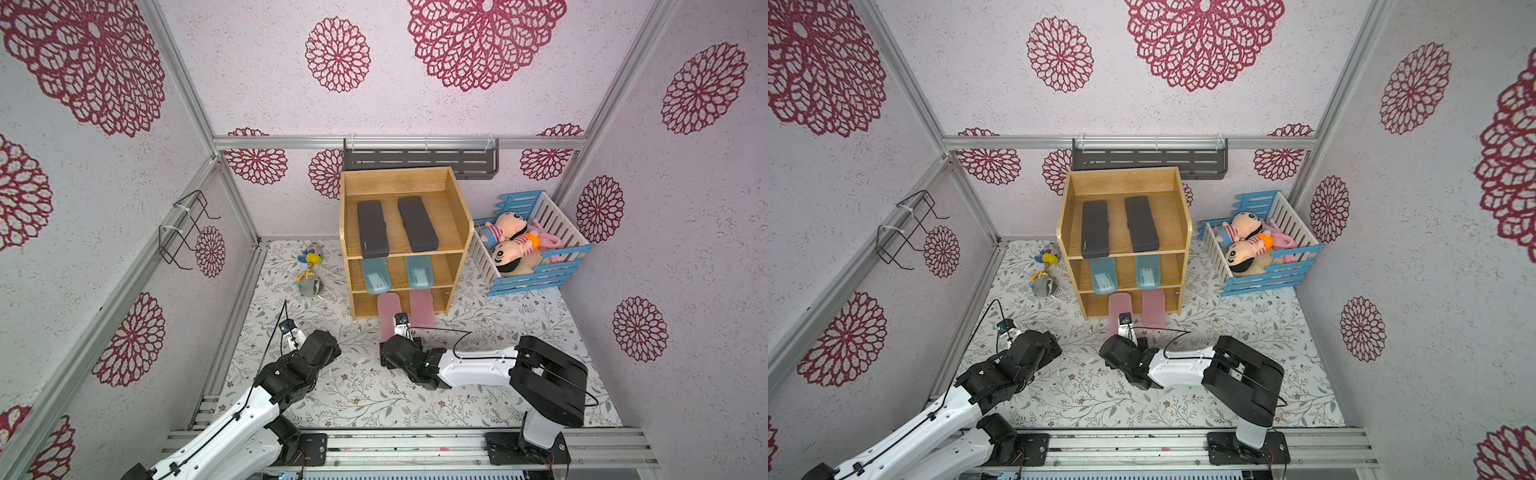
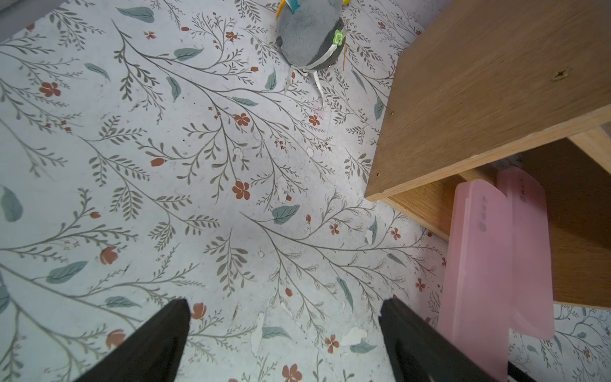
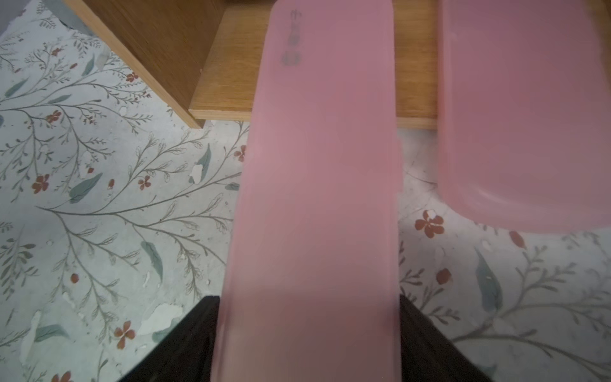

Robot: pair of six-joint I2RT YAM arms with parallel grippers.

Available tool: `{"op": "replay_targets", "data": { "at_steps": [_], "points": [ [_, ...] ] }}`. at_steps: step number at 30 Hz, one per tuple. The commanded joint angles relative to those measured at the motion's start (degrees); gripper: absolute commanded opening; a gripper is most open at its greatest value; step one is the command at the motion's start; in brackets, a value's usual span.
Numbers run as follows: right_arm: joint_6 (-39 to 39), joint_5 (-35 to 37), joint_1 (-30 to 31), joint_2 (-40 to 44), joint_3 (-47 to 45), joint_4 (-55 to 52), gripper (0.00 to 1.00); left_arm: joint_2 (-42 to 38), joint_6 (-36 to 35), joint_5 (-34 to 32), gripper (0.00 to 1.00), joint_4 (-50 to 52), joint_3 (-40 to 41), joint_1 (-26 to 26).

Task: Place the pencil cases on the shelf according to color
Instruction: Place the pencil case on the shelf.

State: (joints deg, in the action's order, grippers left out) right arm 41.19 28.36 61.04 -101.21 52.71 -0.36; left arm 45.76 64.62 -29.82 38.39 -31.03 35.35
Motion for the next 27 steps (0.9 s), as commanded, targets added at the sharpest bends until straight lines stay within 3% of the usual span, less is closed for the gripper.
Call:
{"op": "replay_targets", "data": {
  "at_steps": [1,12,15,19,27],
  "points": [
    [-2.6,-0.6,-1.7,-2.0,4.1,3.4,0.73,0.4,-1.5,1.0,0.97,-1.3,-0.2,-1.6],
    [-4.6,-3.6,-4.5,-9.3,10.5,3.1,0.76,2.0,-2.8,4.0,0.97,-3.2,0.8,-4.7],
    [-4.3,-3.4,-4.5,-8.5,10.4,2.2,0.89,3.3,-3.0,4.5,0.97,-3.6,0.6,-5.1],
    [-4.4,-3.6,-4.3,-5.8,9.0,1.7,0.99,4.4,-3.3,4.9,0.97,-4.4,0.8,-5.5],
    [-3.7,-3.4,-2.5,1.0,5.8,-0.8,0.99,4.8,-3.8,5.2,0.97,-3.1,-0.3,-5.7]
  ]
}}
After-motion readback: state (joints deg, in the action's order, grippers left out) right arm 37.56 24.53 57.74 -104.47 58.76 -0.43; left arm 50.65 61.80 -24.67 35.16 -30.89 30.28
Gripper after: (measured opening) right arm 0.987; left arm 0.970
